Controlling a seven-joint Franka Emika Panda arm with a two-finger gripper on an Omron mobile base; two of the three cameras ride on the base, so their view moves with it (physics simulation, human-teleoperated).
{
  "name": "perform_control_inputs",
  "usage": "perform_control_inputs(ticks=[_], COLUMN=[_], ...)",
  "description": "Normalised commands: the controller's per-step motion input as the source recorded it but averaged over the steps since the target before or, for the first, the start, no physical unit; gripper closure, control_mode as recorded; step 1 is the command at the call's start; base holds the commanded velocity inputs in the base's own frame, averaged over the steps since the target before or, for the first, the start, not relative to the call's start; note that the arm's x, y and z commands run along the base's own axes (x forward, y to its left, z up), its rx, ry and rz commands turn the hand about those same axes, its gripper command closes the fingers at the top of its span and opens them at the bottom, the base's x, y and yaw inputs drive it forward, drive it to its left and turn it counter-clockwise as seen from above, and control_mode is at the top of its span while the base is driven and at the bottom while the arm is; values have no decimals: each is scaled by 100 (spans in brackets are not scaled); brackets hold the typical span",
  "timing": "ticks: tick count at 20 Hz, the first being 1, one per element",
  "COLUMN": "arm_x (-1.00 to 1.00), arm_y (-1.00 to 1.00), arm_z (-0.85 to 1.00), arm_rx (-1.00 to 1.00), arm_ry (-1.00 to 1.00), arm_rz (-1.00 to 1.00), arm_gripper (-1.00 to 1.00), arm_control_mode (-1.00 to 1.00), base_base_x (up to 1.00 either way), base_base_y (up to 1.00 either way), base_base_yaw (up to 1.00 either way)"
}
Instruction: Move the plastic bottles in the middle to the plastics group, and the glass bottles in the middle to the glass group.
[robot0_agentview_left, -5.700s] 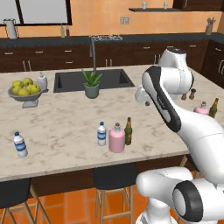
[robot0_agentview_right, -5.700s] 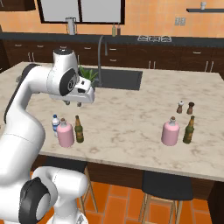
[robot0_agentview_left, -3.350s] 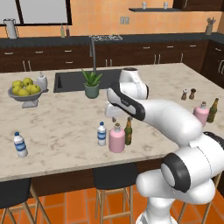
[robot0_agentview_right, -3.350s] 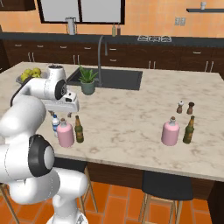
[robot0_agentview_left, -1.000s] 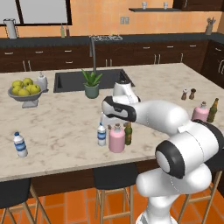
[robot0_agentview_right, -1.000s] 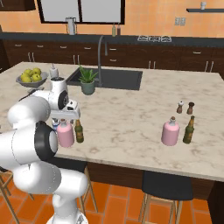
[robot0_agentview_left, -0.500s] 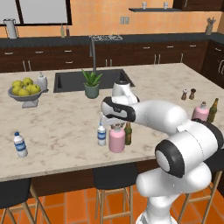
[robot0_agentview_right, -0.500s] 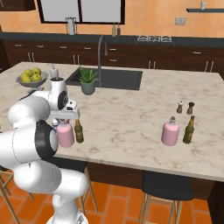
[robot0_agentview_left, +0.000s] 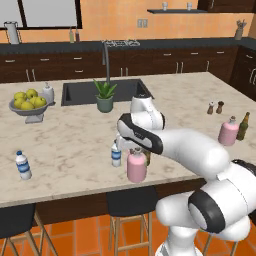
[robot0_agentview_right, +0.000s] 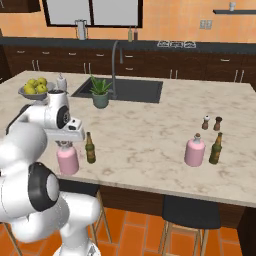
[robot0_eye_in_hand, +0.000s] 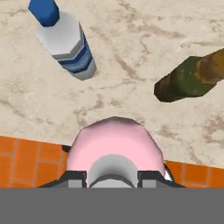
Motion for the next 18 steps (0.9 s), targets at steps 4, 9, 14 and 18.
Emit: perform_control_inputs(ticks=[4,9,14,18], arm_x=[-96,-61,-18,-2], arm_y=[-13,-63,-94,-100], arm_z=[25,20,22,25], arm_rx=[0,0,0,3], arm_ry=[0,-2,0,0], arm_rz=[0,-2,-10,-14], arm_gripper=[100,100,100,100], arm_control_mode=[-100,-100,-100,-100], base_base_x=[0,0,0,0], base_base_y=[0,0,0,0], base_base_yaw=[0,0,0,0])
